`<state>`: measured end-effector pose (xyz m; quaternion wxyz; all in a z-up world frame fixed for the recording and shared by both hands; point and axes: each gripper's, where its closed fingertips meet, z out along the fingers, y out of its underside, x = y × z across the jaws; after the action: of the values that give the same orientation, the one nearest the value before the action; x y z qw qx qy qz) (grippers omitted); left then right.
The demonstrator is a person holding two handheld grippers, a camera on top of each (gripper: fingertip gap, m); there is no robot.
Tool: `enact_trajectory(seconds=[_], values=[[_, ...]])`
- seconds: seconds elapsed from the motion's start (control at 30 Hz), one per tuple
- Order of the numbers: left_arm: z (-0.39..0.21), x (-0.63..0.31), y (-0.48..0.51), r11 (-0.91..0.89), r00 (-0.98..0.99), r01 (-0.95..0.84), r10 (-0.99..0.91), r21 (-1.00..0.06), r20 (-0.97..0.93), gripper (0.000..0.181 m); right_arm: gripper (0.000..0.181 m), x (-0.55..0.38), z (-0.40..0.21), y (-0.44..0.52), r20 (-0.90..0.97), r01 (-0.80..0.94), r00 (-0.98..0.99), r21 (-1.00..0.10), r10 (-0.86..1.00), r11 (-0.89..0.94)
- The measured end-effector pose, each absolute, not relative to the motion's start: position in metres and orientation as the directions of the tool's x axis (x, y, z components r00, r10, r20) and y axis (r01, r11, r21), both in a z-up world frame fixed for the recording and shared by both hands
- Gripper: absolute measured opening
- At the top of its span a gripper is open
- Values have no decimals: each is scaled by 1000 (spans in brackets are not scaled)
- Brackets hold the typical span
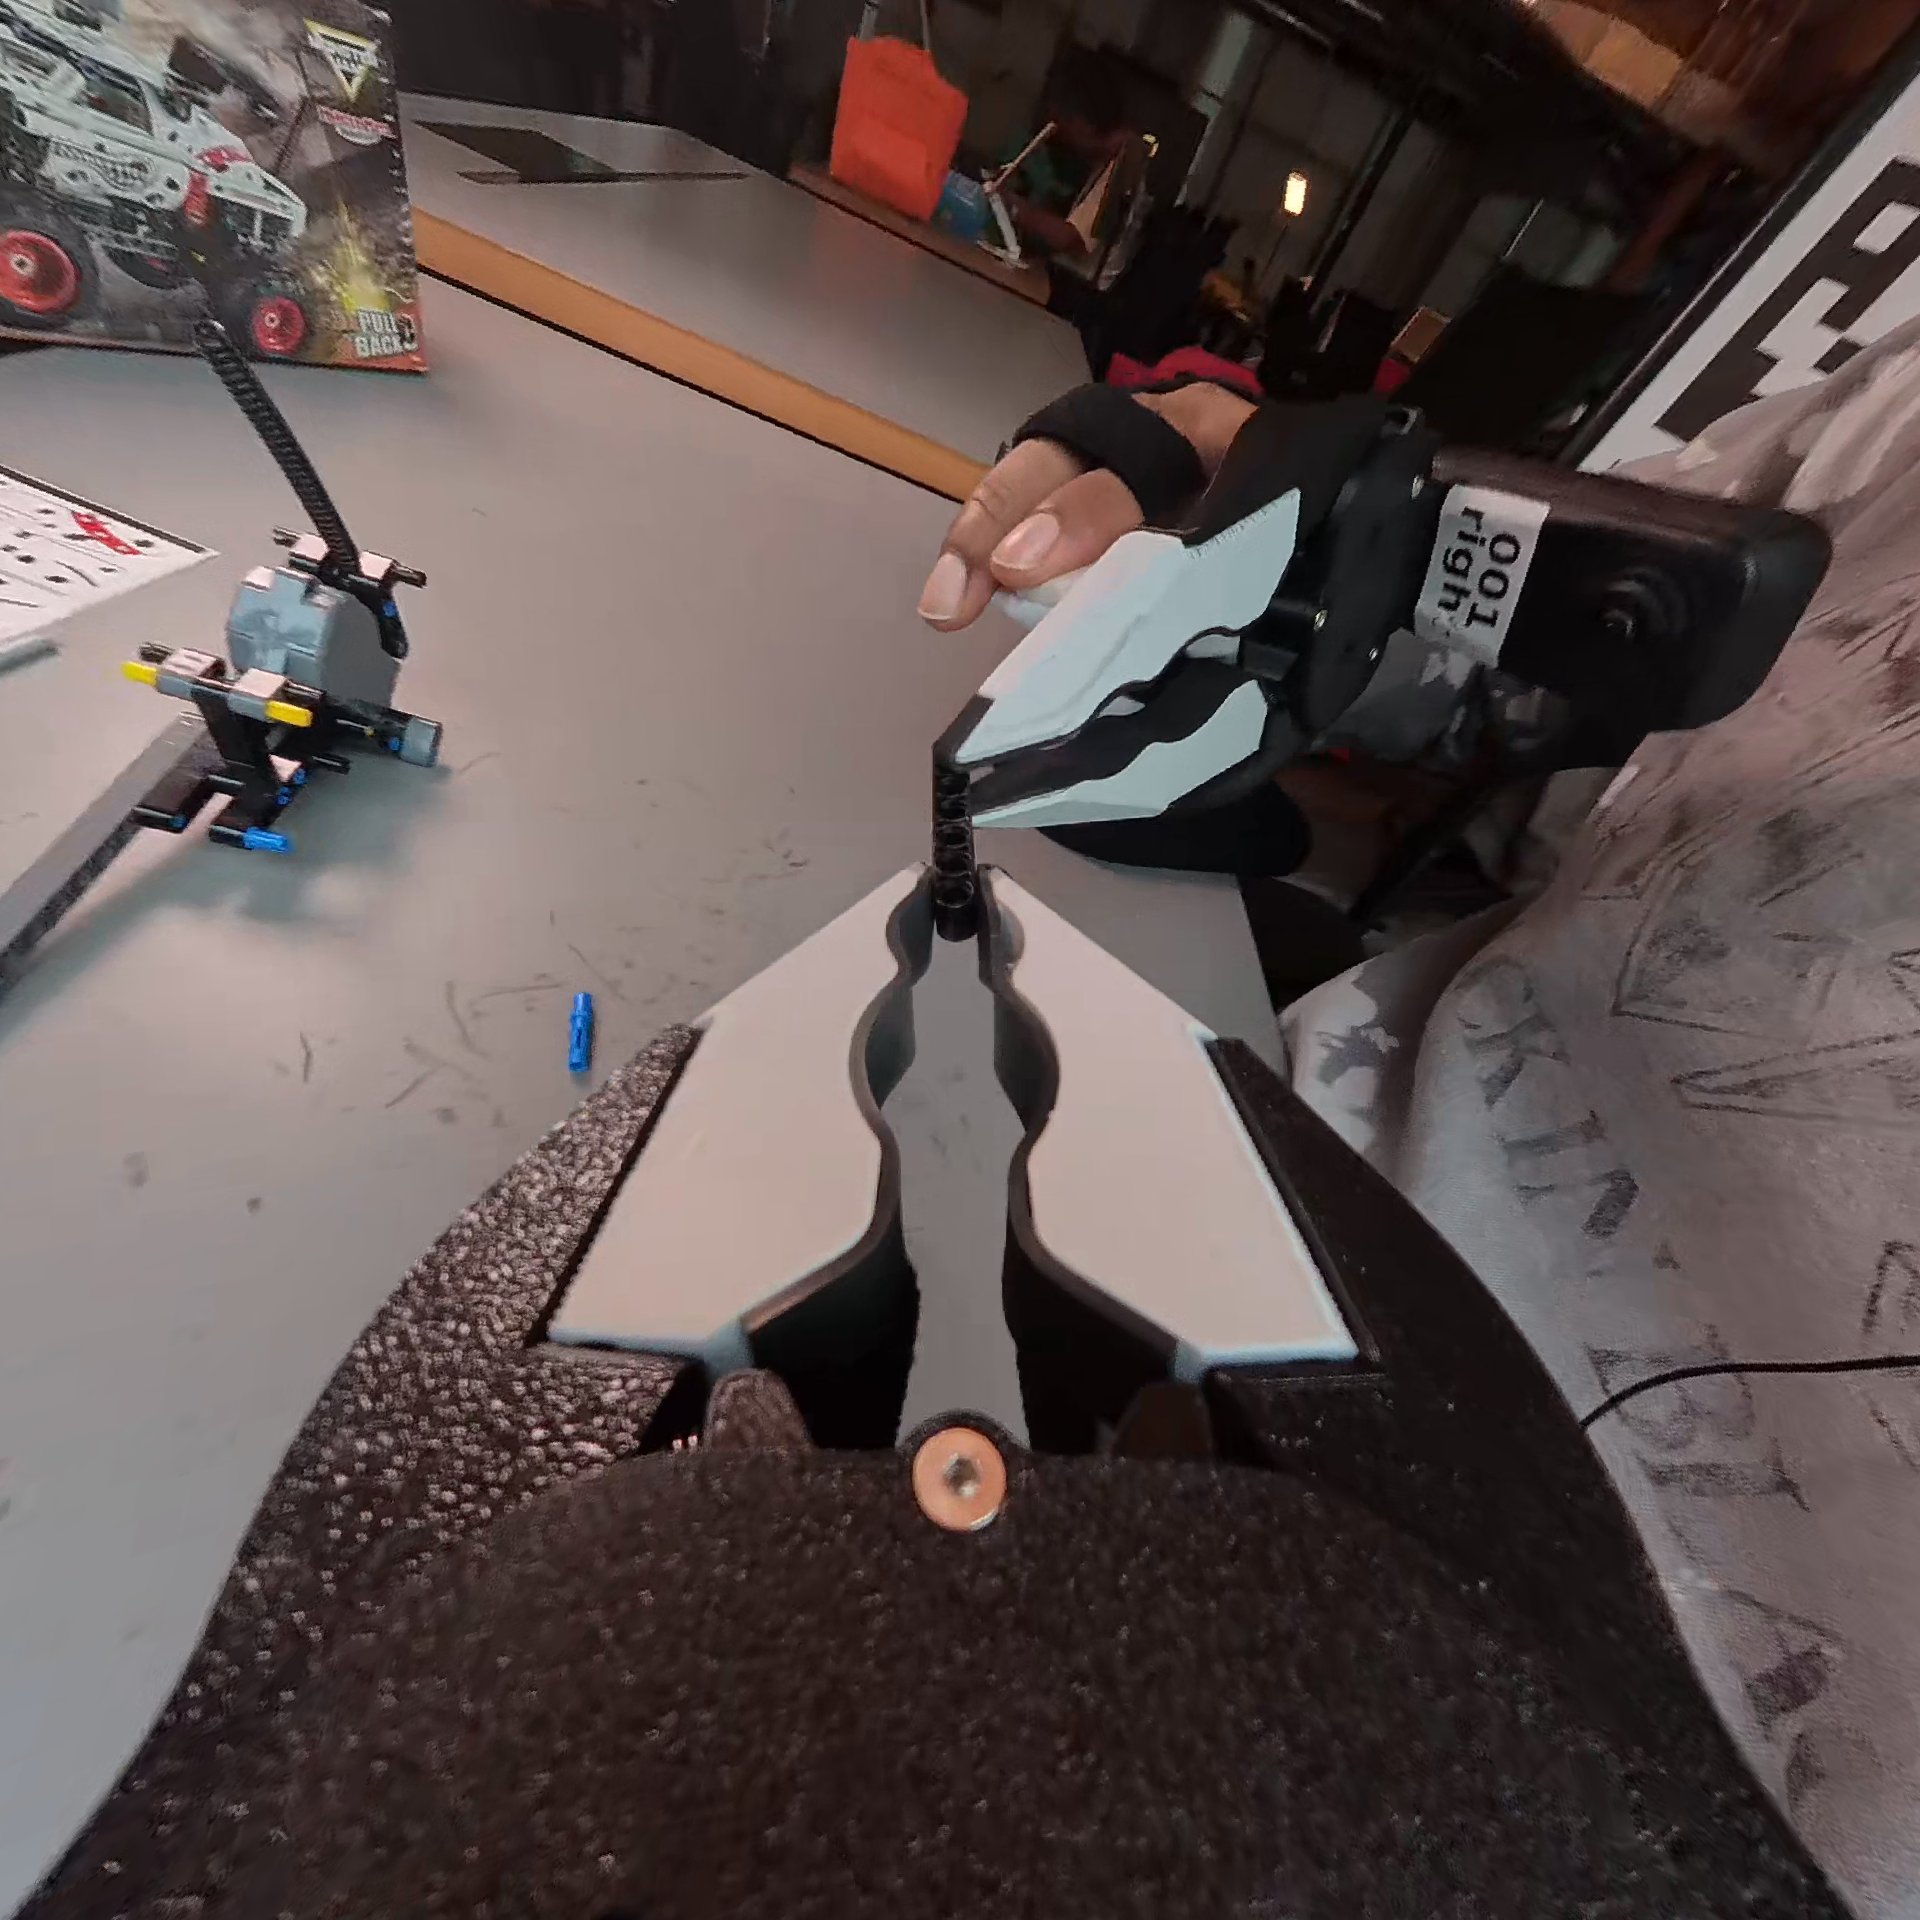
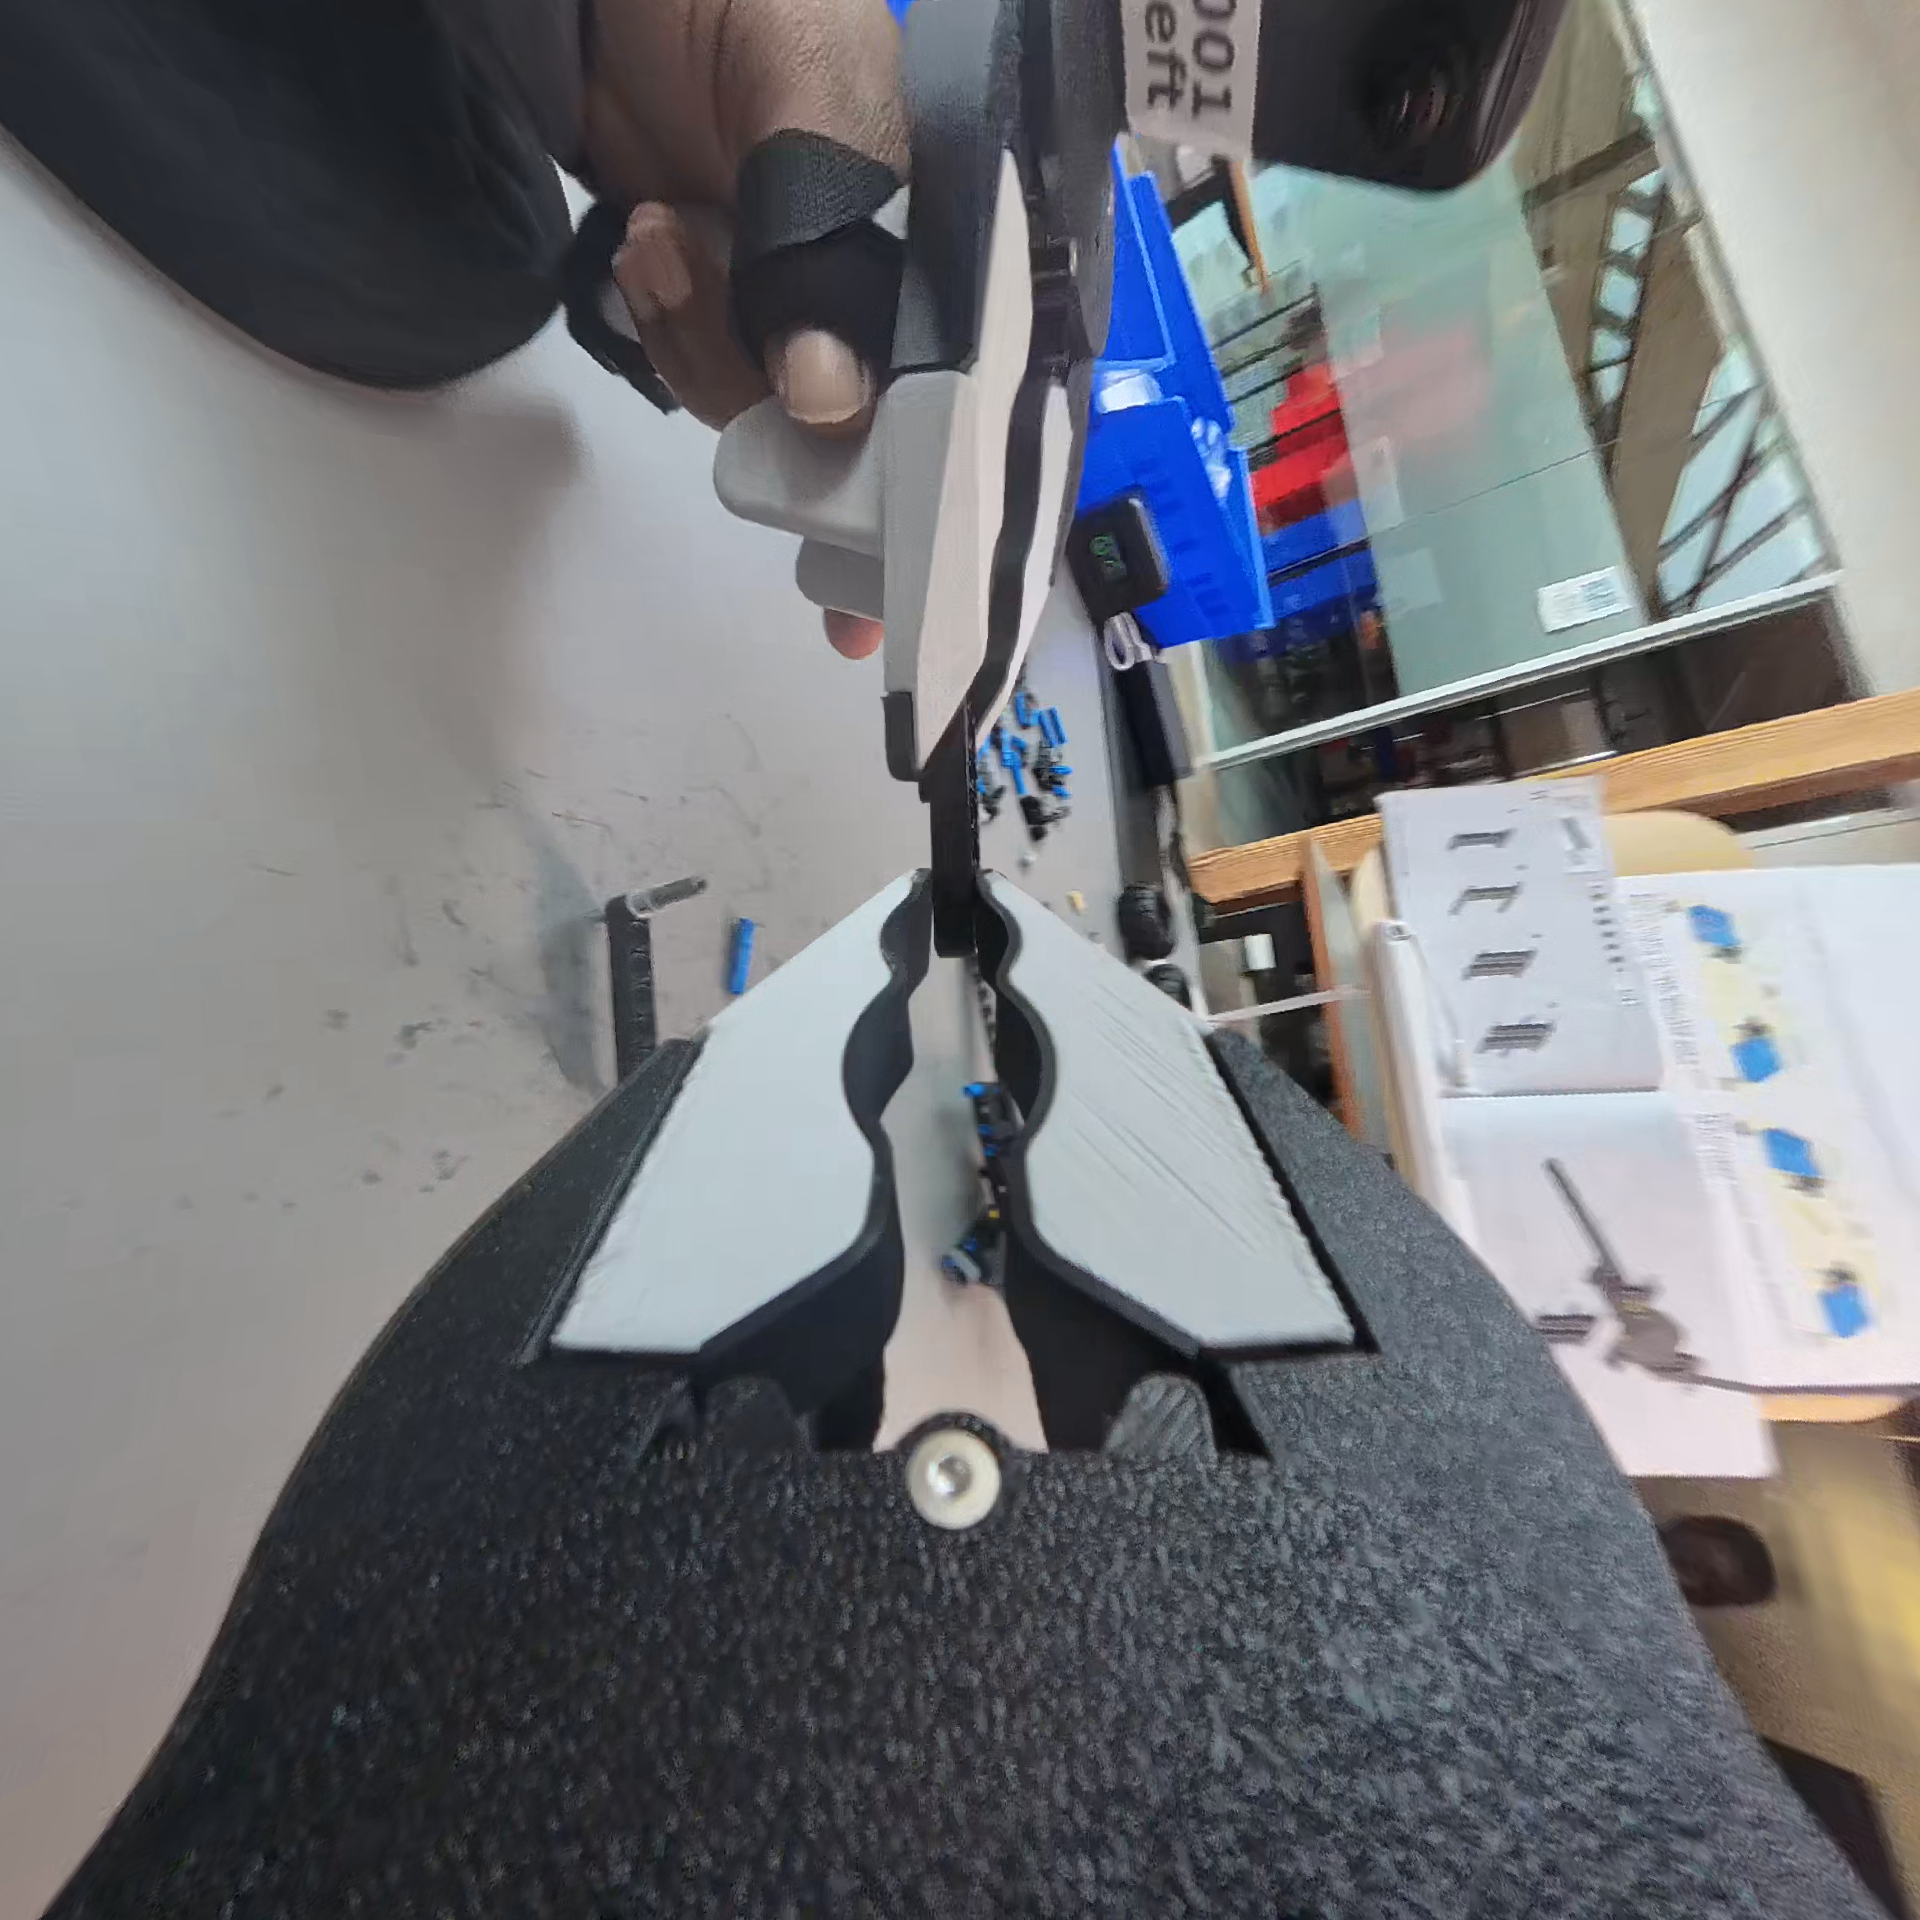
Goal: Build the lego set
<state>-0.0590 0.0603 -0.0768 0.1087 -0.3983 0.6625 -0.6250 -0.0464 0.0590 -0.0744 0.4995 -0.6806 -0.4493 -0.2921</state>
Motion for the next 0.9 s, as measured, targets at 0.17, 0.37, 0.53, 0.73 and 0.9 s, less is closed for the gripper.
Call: enact_trajectory(seconds=[0.17,0.37,0.53,0.73,0.9], values=[[-92,-58,57,208,-658,-272,-752,-940,24,7,29,-54,-79,53,422,633,711,-732,563,-251],[-97,-57,45,344,-663,-190,-736,-919,-139,7,10,-61,-100,50,321,686,628,-658,709,-310],[-107,-59,42,402,-670,-183,-719,-897,-185,8,7,-58,-108,50,191,657,633,-646,750,-390],[-136,-59,58,279,-653,-426,-753,-860,79,34,7,-27,-114,56,138,658,671,-564,729,-499],[-168,-55,63,334,-608,-553,-789,-763,95,29,7,-34,-140,53,146,685,662,-516,735,-514]])
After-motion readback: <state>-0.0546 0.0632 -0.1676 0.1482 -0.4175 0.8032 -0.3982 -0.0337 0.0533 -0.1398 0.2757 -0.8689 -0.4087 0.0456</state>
